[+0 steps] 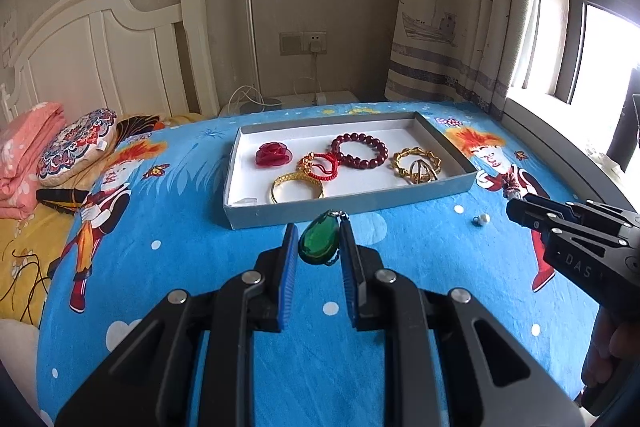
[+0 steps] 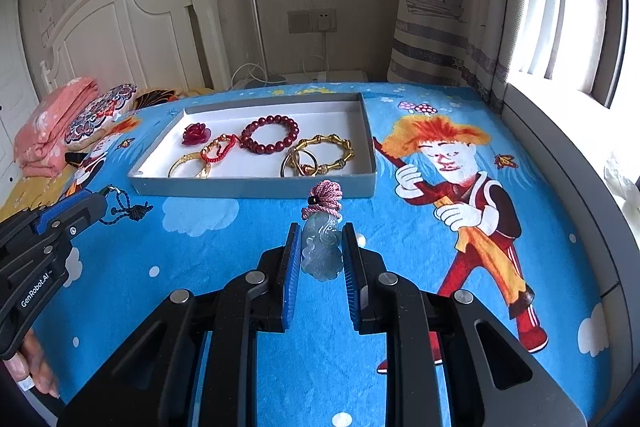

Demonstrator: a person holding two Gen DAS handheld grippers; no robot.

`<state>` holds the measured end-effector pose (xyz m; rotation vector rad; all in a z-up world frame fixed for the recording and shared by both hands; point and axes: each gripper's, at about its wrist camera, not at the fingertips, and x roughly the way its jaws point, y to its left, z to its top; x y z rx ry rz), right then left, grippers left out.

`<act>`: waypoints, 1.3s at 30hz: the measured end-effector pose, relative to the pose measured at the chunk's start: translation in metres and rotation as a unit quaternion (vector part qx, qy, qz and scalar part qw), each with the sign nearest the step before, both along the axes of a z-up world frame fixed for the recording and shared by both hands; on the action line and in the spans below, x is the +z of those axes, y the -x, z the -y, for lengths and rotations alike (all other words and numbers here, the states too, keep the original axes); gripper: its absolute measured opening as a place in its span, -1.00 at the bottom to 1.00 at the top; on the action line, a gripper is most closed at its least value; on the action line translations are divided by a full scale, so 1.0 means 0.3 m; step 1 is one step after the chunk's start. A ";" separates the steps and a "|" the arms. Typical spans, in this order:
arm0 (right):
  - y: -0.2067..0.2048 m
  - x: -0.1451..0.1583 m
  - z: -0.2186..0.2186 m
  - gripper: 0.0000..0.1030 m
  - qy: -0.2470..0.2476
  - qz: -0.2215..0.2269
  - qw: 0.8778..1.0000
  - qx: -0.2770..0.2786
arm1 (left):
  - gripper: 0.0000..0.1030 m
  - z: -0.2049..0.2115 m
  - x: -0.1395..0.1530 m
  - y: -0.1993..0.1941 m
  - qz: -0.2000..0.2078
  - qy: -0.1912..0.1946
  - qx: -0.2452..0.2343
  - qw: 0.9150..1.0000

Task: Organize jewelry
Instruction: 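Carry both pendants into the white box and open both tools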

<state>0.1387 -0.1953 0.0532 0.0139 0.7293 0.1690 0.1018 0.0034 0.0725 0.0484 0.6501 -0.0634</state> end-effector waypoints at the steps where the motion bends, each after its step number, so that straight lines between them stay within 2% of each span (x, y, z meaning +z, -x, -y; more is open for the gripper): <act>1: -0.012 0.007 -0.002 -0.62 -0.001 0.002 1.000 0.000 | -0.60 0.001 0.007 -0.007 0.003 -0.001 0.000 1.000; 13: -0.148 0.070 -0.039 -0.62 -0.004 0.022 1.000 0.003 | -0.60 0.046 0.060 -0.145 0.018 -0.007 -0.005 1.000; 22: -0.255 0.085 -0.085 -0.62 -0.007 0.028 1.000 0.009 | -0.60 0.080 0.066 -0.267 0.020 0.006 -0.007 1.000; 30: -0.382 0.016 -0.099 -0.62 -0.022 0.015 1.000 0.004 | -0.60 0.090 0.006 -0.391 0.007 0.034 -0.005 0.999; 39: -0.456 -0.049 -0.087 -0.62 -0.009 0.006 1.000 -0.010 | -0.60 0.069 -0.081 -0.491 -0.021 0.049 0.007 0.999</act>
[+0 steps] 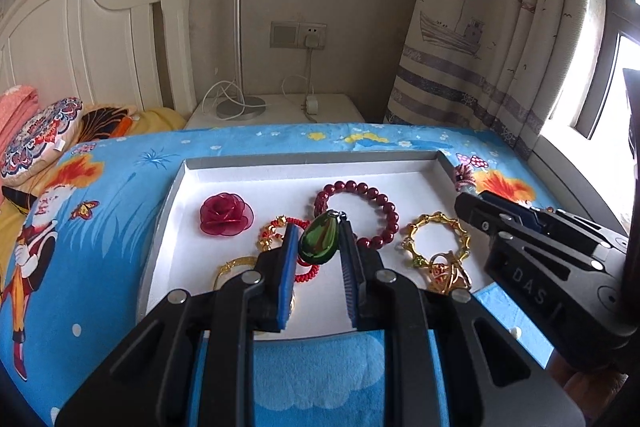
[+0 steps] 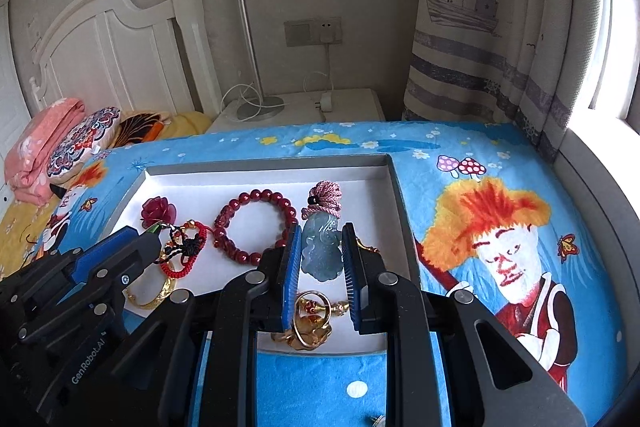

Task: Organize jewelry
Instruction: 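Carry both pendants into the white box and open both tools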

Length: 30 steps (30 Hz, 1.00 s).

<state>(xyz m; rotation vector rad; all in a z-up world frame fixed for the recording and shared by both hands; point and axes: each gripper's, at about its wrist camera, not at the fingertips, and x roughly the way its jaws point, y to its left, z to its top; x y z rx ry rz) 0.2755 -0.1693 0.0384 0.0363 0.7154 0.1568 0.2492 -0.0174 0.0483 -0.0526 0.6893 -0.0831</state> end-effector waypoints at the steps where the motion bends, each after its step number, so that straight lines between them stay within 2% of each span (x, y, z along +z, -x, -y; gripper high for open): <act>1: -0.007 -0.013 0.004 -0.62 -0.001 -0.006 1.000 -0.001 | -0.60 0.002 -0.005 -0.007 -0.002 0.001 0.000 1.000; 18: -0.012 -0.065 0.007 -0.61 0.020 -0.016 1.000 -0.012 | -0.58 -0.024 -0.082 -0.098 -0.031 0.018 0.010 0.999; 19: -0.012 -0.066 0.008 -0.61 0.020 -0.016 1.000 -0.012 | -0.50 -0.024 -0.084 -0.096 -0.032 0.019 0.011 0.999; 22: -0.008 -0.065 0.009 -0.60 0.021 -0.015 1.000 -0.011 | -0.09 -0.035 -0.086 -0.087 -0.028 0.025 0.020 0.999; 25: -0.005 -0.062 0.009 -0.58 0.021 -0.014 1.000 -0.012 | 0.01 -0.048 -0.082 -0.076 -0.024 0.029 0.027 0.999; 27: -0.004 -0.062 0.011 -0.42 0.021 -0.013 1.000 -0.014 | 0.18 -0.058 -0.079 -0.068 -0.018 0.028 0.036 0.999; 29: 0.003 -0.056 0.018 0.07 0.022 -0.007 1.000 -0.021 | 0.20 -0.067 -0.076 -0.059 -0.014 0.028 0.038 0.999; 30: 0.008 -0.051 0.020 0.15 0.023 -0.001 0.999 -0.024 | 0.21 -0.070 -0.074 -0.055 -0.012 0.028 0.038 0.999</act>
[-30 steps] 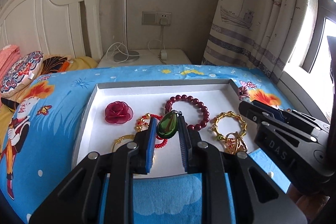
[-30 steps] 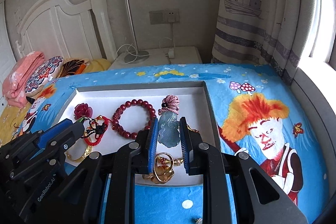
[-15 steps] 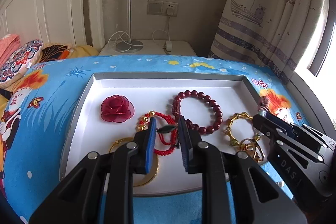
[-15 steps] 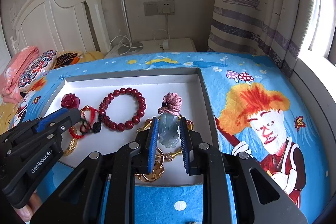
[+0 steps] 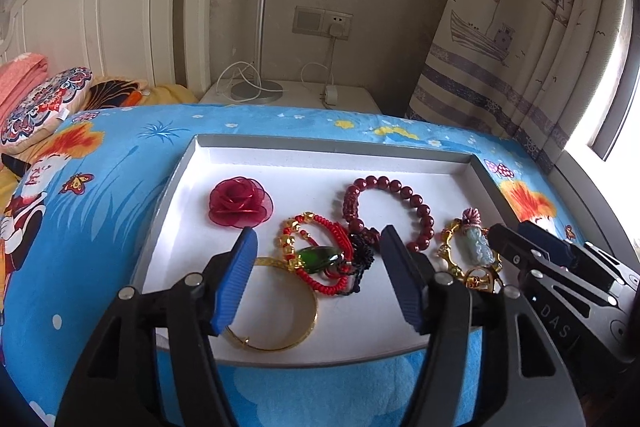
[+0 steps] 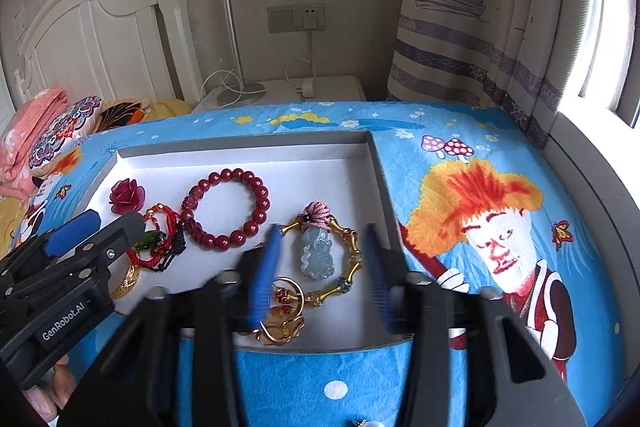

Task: Organize jewelry
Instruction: 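Carry both pendants into the white box and open both tools, then withdraw both tools and move left tool toward the white pearl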

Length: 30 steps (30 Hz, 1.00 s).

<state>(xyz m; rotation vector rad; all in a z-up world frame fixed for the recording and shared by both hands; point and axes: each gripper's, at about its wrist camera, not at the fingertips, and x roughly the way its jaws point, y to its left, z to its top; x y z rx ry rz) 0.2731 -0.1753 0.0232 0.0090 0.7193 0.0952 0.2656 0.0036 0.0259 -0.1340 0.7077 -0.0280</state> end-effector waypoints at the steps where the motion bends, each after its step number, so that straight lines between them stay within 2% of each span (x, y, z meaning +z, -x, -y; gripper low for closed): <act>1: 0.004 0.004 0.001 0.17 0.002 0.003 1.000 -0.001 | 0.26 -0.004 0.001 0.005 0.003 -0.001 0.002 1.000; 4: 0.005 0.004 0.004 0.18 0.000 0.002 1.000 -0.001 | 0.35 -0.012 0.004 0.016 0.010 -0.008 0.010 1.000; 10: 0.010 0.008 0.013 0.24 -0.002 0.005 1.000 -0.004 | 0.41 -0.036 0.003 0.032 0.020 -0.008 0.033 0.999; 16: 0.042 0.022 0.033 0.33 -0.015 0.009 1.000 -0.003 | 0.44 -0.050 0.050 0.094 0.029 -0.006 0.027 0.999; 20: 0.092 0.017 0.055 0.35 -0.022 0.004 1.000 0.000 | 0.44 -0.055 0.086 0.179 0.026 -0.012 0.021 0.999; 23: 0.155 0.018 0.083 0.35 -0.032 0.003 0.999 0.003 | 0.44 -0.073 0.092 0.255 0.008 0.001 0.007 1.000; 28: 0.259 0.006 0.134 0.40 -0.034 0.001 0.999 0.003 | 0.44 -0.071 0.071 0.420 -0.008 0.005 -0.030 1.000; 30: 0.297 -0.008 0.152 0.41 -0.034 -0.006 0.999 0.003 | 0.35 -0.059 0.054 0.469 -0.016 0.006 -0.045 0.999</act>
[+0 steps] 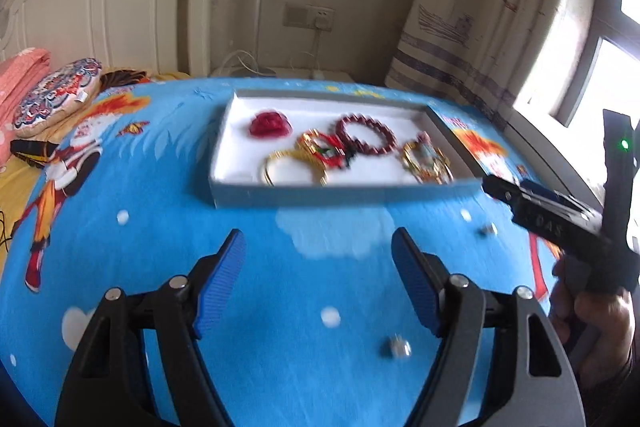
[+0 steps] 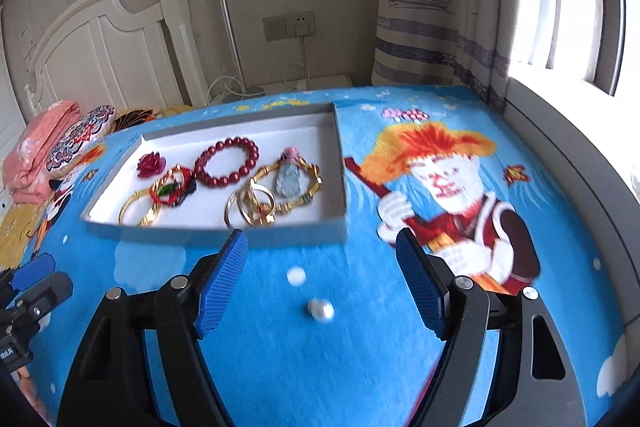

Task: Organize jewelry
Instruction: 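Withdraw both tools and move left tool toward the white pearl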

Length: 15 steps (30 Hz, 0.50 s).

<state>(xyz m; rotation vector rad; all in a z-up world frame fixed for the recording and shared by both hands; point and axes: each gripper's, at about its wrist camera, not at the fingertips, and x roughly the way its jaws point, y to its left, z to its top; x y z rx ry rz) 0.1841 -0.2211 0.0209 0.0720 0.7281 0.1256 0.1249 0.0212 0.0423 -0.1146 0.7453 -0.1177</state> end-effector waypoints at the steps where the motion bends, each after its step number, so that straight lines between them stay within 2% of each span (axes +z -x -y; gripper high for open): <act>1: 0.024 -0.008 0.012 0.40 0.000 -0.004 1.000 -0.001 | 0.31 0.007 -0.010 0.028 -0.004 0.000 -0.003 1.000; 9: 0.156 -0.055 0.115 0.41 0.002 -0.028 1.000 -0.010 | -0.07 0.106 -0.107 0.174 -0.040 -0.007 -0.060 0.997; 11: 0.174 -0.060 0.129 0.42 0.003 -0.031 0.999 -0.008 | -0.19 0.124 -0.127 0.180 -0.047 -0.008 -0.068 0.997; 15: 0.207 -0.070 0.141 0.43 0.006 -0.039 0.999 -0.004 | -0.28 0.155 -0.140 0.172 -0.050 -0.015 -0.074 0.996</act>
